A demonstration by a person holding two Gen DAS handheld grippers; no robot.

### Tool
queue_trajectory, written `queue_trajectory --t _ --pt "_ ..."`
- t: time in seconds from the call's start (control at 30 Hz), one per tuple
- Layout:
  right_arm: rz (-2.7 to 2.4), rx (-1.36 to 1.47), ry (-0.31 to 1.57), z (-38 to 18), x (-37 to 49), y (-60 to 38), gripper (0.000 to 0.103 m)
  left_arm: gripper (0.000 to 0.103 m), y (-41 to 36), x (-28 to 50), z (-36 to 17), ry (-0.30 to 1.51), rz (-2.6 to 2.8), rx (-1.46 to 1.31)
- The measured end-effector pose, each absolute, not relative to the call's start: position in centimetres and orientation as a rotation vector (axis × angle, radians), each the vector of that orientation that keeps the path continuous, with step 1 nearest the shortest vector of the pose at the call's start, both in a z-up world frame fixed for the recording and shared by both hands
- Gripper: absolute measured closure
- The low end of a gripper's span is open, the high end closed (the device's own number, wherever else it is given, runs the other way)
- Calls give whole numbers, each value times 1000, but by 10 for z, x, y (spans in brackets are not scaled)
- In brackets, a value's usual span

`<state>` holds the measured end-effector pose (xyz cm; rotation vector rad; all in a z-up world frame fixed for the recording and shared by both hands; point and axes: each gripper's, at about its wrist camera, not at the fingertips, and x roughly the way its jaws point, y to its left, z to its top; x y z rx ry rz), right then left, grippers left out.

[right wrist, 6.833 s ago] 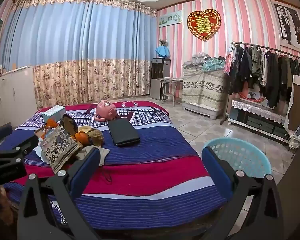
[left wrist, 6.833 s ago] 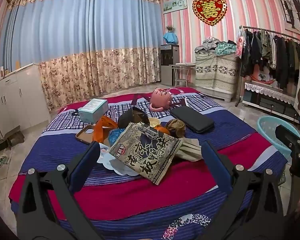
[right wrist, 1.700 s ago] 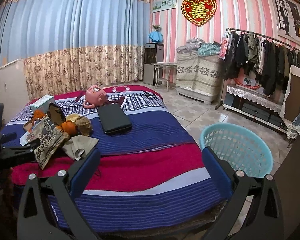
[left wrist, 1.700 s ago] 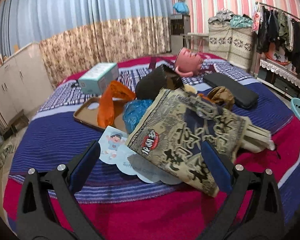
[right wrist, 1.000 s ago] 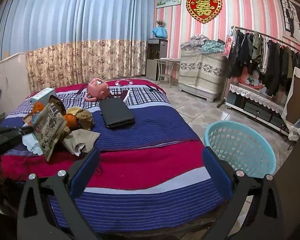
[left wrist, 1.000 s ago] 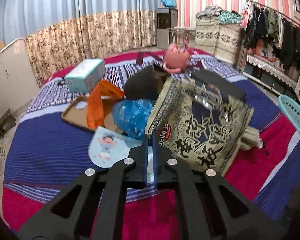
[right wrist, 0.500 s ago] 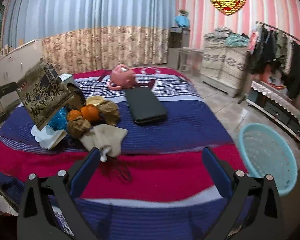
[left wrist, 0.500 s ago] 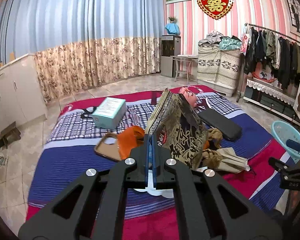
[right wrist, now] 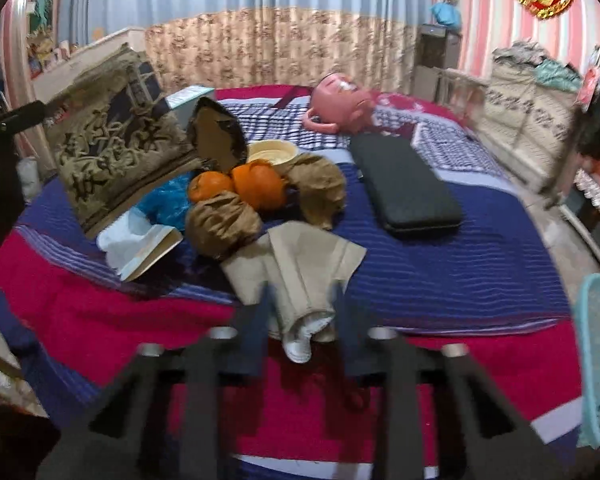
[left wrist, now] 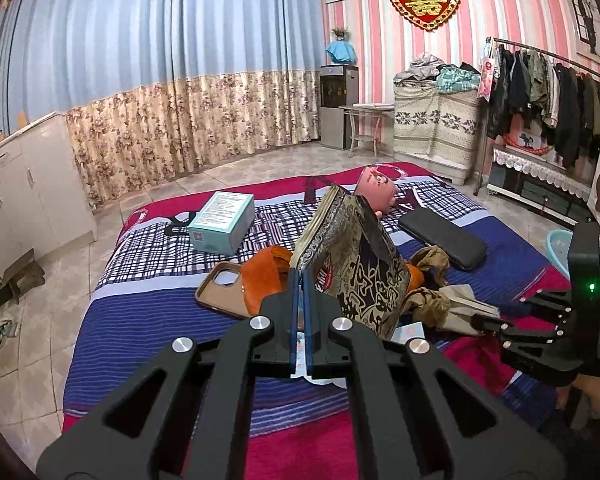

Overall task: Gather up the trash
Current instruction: 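Grasp the beige cloth with the right tool while the left tool holds the snack bag, then carry both items over the blue basket and open both tools to drop them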

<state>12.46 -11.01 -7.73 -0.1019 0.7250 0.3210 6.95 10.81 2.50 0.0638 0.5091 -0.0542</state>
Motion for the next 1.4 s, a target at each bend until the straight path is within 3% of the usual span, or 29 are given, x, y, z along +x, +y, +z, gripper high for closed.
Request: queue_trajectory --t 0.3,0.7,1.4 --pt "187 -38 591 -33 102 -176 82 102 72 76 37 479 -102 86" --pt "-159 69 521 0 71 -319 82 102 -54 99 49 414 -299 130" --pt "-465 278 493 -22 50 -466 82 102 -278 123 16 426 -613 179"
